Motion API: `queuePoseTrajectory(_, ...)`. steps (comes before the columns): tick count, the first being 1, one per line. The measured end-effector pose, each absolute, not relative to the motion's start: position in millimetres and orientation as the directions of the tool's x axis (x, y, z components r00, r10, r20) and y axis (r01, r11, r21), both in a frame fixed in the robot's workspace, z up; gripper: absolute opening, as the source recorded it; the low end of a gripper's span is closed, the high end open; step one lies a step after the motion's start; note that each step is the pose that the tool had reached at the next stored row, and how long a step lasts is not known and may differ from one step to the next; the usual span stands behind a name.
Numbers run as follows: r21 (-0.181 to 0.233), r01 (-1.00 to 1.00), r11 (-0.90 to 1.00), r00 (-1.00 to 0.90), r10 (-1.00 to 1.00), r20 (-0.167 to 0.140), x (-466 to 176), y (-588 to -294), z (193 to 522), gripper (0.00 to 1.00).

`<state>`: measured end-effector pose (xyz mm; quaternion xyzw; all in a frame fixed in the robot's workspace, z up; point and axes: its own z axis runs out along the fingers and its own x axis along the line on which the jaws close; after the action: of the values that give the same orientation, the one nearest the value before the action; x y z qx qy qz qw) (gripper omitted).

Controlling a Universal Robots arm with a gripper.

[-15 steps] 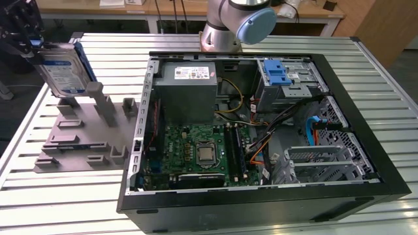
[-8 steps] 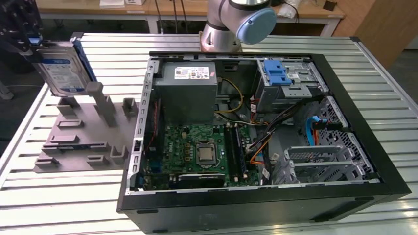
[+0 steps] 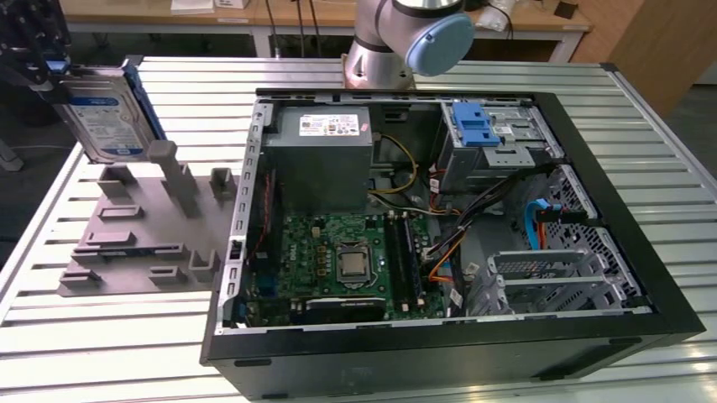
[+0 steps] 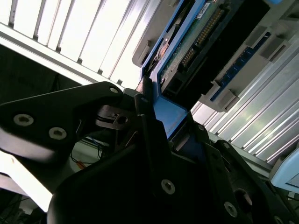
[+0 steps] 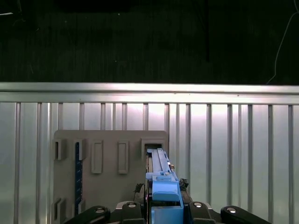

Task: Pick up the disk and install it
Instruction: 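Pick up the disk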

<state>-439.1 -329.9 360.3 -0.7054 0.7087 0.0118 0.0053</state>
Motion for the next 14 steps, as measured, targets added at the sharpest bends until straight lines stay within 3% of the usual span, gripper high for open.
queuePoseTrajectory(14, 0.009, -1.0, 0.005, -0.005, -1.0, -0.024, -439.1, -329.9, 369.2, 0.36)
